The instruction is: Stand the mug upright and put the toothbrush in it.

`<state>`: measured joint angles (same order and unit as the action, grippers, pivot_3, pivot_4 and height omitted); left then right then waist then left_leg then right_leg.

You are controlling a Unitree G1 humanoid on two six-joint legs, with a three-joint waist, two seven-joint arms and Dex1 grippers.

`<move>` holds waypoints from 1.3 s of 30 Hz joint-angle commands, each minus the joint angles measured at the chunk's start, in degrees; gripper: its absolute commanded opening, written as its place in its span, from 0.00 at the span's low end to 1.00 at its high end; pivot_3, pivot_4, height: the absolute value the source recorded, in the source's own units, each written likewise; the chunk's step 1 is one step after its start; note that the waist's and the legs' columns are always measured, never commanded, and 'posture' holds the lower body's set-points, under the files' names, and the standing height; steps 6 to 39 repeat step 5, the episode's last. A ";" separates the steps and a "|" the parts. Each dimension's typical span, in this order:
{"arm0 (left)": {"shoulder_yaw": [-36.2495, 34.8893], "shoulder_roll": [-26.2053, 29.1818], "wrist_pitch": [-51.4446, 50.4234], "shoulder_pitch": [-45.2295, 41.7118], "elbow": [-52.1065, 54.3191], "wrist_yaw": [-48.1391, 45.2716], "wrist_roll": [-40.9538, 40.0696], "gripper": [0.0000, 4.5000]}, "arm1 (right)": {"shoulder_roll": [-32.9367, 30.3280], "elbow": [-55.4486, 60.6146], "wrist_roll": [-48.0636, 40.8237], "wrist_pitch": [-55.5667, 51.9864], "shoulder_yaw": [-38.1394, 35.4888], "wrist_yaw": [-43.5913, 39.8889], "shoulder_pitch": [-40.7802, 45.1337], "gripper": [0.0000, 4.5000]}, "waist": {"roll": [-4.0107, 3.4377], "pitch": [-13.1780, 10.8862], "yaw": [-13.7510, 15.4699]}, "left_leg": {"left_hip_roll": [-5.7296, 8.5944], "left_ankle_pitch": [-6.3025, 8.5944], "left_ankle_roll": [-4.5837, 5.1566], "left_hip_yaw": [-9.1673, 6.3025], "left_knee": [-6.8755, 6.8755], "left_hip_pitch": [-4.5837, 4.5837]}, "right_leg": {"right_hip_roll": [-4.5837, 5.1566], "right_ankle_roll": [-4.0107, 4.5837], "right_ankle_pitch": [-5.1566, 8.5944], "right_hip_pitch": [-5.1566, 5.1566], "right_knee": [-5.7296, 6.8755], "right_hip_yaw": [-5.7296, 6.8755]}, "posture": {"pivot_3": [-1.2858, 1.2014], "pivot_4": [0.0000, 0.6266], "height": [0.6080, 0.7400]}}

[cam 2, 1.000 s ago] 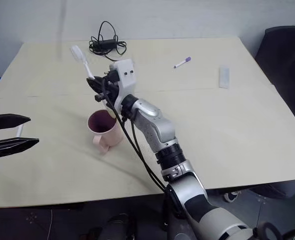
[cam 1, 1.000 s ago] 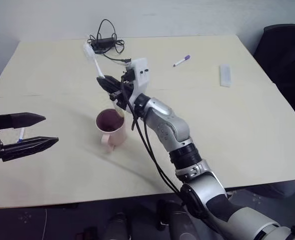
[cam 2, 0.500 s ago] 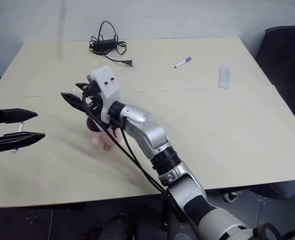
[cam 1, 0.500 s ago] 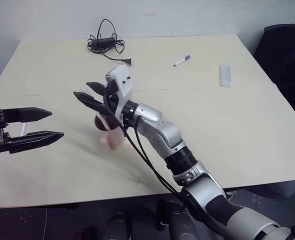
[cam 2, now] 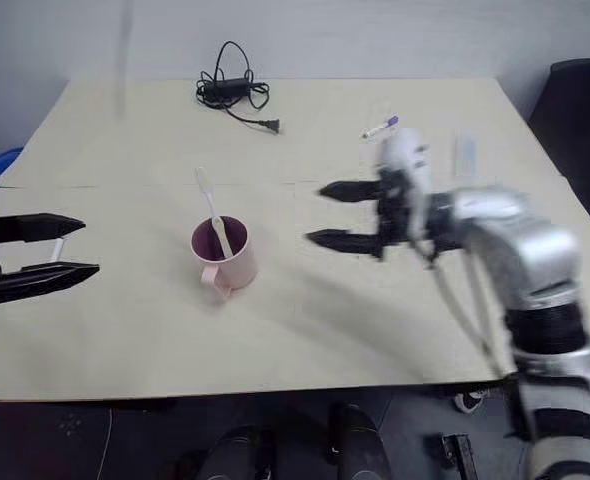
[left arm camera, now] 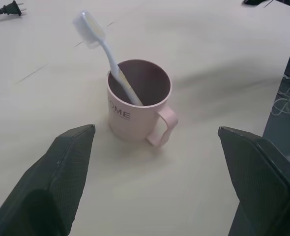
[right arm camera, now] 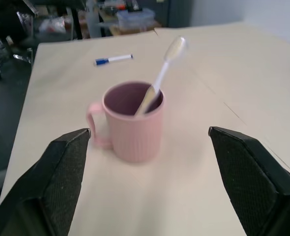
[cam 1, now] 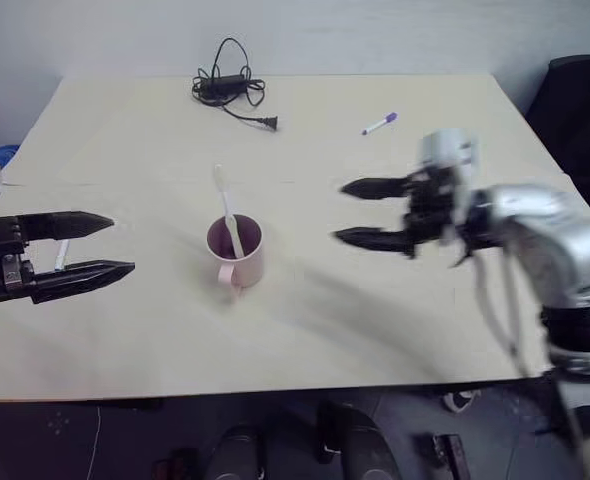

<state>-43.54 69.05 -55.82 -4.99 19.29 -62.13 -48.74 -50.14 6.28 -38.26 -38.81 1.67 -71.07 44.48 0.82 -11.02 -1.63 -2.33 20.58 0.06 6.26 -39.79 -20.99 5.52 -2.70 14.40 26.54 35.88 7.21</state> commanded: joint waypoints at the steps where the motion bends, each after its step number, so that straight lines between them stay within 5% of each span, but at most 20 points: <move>1: -0.67 1.56 3.69 0.77 -0.73 -2.59 2.74 0.95 | -7.01 -4.90 2.14 2.90 -0.35 -11.71 0.15 0.89 | 0.00 0.00 -0.16 | -0.01 0.00 0.00 0.07 0.03 0.04 | 0.00 0.00 0.00 0.02 -0.01 -0.02 | 0.52 0.24 1.00; 39: -0.40 1.70 6.01 1.08 -1.92 -4.10 4.32 0.95 | -7.70 -9.25 3.69 3.63 -0.94 -13.05 1.89 0.89 | 0.00 -0.01 -0.17 | -0.02 0.01 -0.03 0.57 0.25 0.48 | 0.02 0.04 0.02 0.01 -0.02 -0.17 | 0.52 0.24 1.00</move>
